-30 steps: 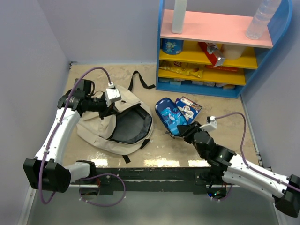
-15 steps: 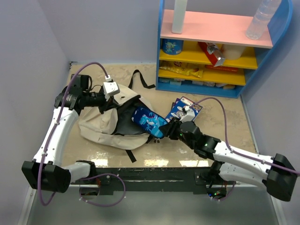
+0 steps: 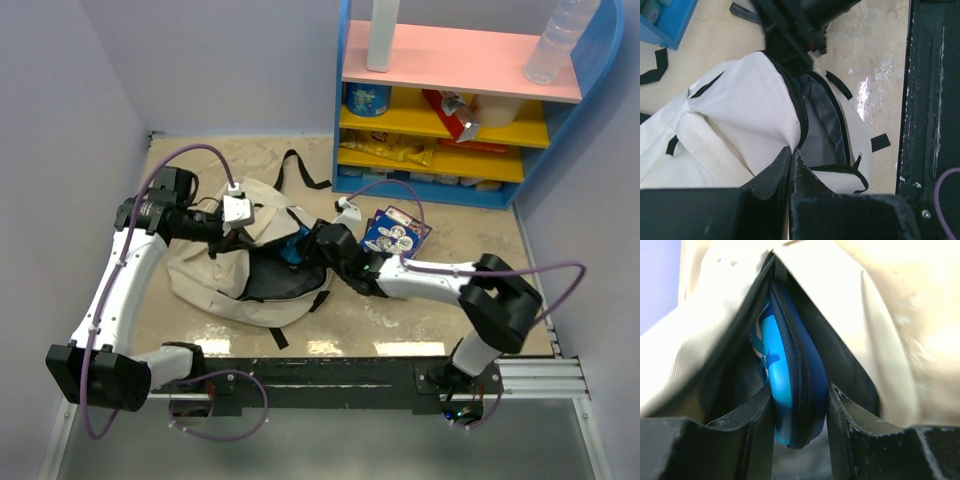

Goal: Pack the student bag
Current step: Place the stationery in the student bag.

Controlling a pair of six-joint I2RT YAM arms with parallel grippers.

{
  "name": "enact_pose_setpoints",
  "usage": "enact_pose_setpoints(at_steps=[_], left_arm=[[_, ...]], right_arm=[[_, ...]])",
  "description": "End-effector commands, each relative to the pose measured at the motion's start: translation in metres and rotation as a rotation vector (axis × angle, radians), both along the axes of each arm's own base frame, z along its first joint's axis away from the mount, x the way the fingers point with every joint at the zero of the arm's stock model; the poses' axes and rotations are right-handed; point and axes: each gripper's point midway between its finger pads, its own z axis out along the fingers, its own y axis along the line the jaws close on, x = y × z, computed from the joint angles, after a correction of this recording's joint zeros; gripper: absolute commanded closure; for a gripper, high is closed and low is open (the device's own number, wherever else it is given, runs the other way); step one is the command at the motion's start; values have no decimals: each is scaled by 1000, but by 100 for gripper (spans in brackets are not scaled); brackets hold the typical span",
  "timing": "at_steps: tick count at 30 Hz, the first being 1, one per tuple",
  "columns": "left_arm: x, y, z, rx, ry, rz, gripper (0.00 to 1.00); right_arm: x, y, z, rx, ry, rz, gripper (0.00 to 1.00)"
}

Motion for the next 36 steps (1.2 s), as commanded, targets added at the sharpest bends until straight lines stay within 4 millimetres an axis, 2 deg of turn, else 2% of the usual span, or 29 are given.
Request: enact_pose_setpoints(at_steps=[1,3,4,5,6,7,8,9,10,12,14,15,17,18,20,21,22,24,25,27,30,31,32,34,35,36], left_arm=[[-15,-8,17,-49,-92,-129,100],[-19,-7,11,-38,-117,-171,100],[-18,-7,9,-32,-122,-176,100],[-18,-6,8,-24,-145,-193,100],[-17,-6,6,-18,-143,-200,100],[-15,-5,5,-9,-165,-215,100],[-12,-5,4,-4,-170,-224,100],[-11,-5,3,-3,-176,-232,100],[-8,-5,3,5,-186,-232,100],[-1,-4,0,16,-188,-227,100],[7,0,-10,48,-201,-227,100],[12,2,-14,61,-208,-221,100],[21,7,-26,83,-206,-209,100],[27,10,-29,87,-216,-198,100],[33,12,-34,81,-197,-203,100],[36,15,-35,80,-191,-198,100],[40,15,-31,72,-207,-208,100],[43,18,-36,67,-170,-202,100],[47,19,-33,65,-181,-206,100],[47,20,-35,58,-154,-206,100],[48,21,-31,55,-150,-210,100],[50,22,-27,56,-162,-208,100],[50,22,-24,57,-168,-207,100],[53,23,-19,59,-181,-200,100],[52,23,-17,61,-187,-201,100],[52,23,-16,59,-189,-201,100]], right_arm=[[52,34,38,210,-104,-194,100],[66,41,35,235,-117,-247,100],[72,51,46,266,-135,-260,100],[78,57,33,246,-132,-277,100],[81,61,33,243,-143,-294,100],[89,69,48,257,-176,-326,100],[93,72,32,202,-168,-343,100],[97,77,30,178,-177,-348,100],[105,84,44,170,-211,-352,100],[107,87,18,88,-170,-350,89],[111,81,8,66,-167,-350,82],[113,78,9,70,-168,-355,69],[115,65,-3,48,-149,-346,59],[116,63,-6,50,-134,-337,47],[119,47,-8,28,-107,-329,38],[119,42,-4,17,-108,-326,27],[119,34,4,4,-117,-307,22],[116,35,13,1,-114,-242,12],[116,28,26,-7,-126,-232,10],[112,30,35,-5,-127,-172,5],[105,16,61,-20,-148,-134,4],[100,10,60,-33,-147,-123,4],[93,1,79,-23,-164,-122,4],[88,-16,83,-45,-149,-158,1],[77,-33,74,-110,-82,-179,1],[74,-41,70,-136,-38,-197,1]])
